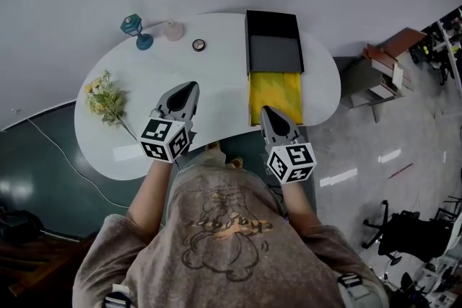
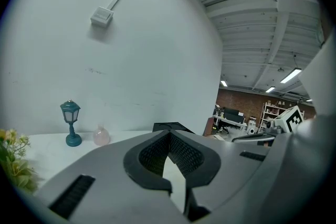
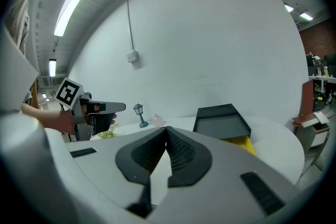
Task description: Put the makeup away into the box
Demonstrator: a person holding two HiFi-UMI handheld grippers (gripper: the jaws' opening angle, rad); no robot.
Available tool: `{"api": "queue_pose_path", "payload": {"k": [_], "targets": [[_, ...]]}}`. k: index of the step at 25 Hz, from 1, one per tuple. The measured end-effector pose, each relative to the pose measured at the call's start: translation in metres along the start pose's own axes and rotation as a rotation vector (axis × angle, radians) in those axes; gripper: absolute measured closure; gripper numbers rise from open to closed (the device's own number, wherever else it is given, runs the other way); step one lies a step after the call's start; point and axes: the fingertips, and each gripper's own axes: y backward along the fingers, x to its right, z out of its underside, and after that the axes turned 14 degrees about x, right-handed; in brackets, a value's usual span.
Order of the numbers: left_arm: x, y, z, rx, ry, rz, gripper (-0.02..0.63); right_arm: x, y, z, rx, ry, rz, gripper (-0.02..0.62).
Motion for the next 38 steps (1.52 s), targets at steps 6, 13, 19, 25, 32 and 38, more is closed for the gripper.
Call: {"api": "queue_pose_path", "payload": {"k": [6, 13, 19, 25, 32, 38], "targets": [[-0.014, -0.017, -0.008, 0.009, -0.01, 0.003, 0.584, -0.001, -0.023, -0.008, 0.01, 0.009, -0.002, 0.592], [-0.026, -0.032, -0.009, 0.011, -0.026, 0.002, 0.582, 0.006, -0.039, -0.01, 0.01, 0.008, 0.005, 0.593], [-0.037, -0.05, -0.005, -0.015, -0.042, 0.01, 0.481, 0.012, -0.052, -0.008, 0.002, 0.006, 0.009, 0.592], [-0.048, -0.073, 0.01, -0.074, -0.037, 0.024, 0.354, 0.021, -0.057, -0.005, -0.012, 0.004, 0.032, 0.592], [-0.073, -0.105, 0.036, -0.131, -0.049, 0.002, 0.265, 0.033, -0.056, -0.004, -0.018, -0.006, 0.073, 0.593], [-0.1, -0.131, 0.057, -0.181, -0.078, -0.03, 0.247, 0.041, -0.053, 0.001, -0.028, -0.014, 0.105, 0.593]]}}
